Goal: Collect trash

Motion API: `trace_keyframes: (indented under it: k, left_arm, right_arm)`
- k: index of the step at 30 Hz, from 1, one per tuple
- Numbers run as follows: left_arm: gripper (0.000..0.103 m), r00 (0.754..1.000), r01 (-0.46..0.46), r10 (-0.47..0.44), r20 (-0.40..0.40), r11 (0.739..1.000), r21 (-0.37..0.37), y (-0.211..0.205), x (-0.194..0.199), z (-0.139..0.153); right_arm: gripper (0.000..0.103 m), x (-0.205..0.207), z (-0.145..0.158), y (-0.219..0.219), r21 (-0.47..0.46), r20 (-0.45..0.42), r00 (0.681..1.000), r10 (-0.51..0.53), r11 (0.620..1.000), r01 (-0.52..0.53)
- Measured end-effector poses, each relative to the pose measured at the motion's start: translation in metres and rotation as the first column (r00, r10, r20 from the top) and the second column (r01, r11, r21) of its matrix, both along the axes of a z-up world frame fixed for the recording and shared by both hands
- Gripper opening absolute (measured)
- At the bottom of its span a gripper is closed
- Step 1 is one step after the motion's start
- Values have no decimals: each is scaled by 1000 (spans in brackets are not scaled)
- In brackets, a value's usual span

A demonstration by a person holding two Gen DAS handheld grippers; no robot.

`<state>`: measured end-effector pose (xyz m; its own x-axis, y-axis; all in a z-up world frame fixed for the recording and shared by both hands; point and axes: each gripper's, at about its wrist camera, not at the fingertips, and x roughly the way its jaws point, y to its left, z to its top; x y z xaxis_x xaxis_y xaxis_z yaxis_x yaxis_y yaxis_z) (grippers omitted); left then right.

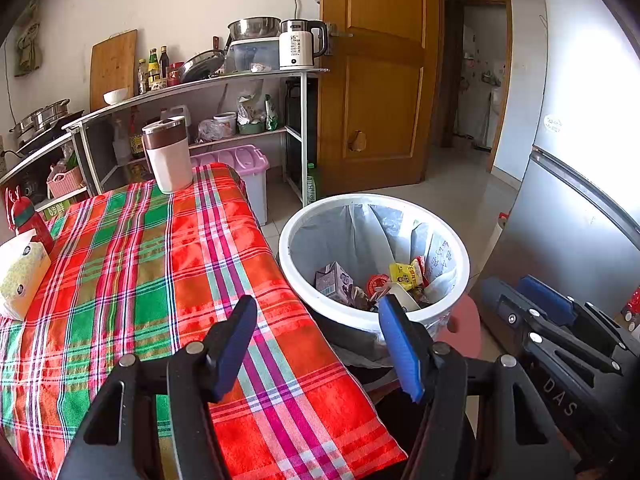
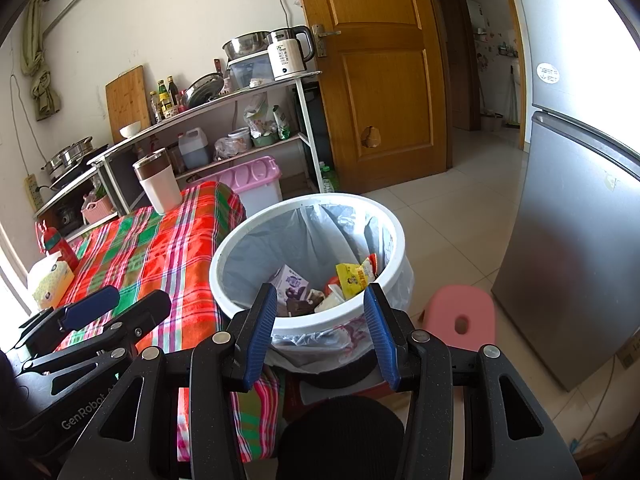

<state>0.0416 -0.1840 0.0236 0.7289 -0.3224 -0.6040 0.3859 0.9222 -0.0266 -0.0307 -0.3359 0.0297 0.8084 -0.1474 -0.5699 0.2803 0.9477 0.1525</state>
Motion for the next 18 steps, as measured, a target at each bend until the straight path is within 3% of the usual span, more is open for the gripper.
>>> trace_keyframes:
  k: [18]
  left_arm:
    - [65,1000,-1,1,0,1000,-1,0,0,0]
  right_arm:
    - [46,-2,-1,1,3,1,1000,1,1000,-1]
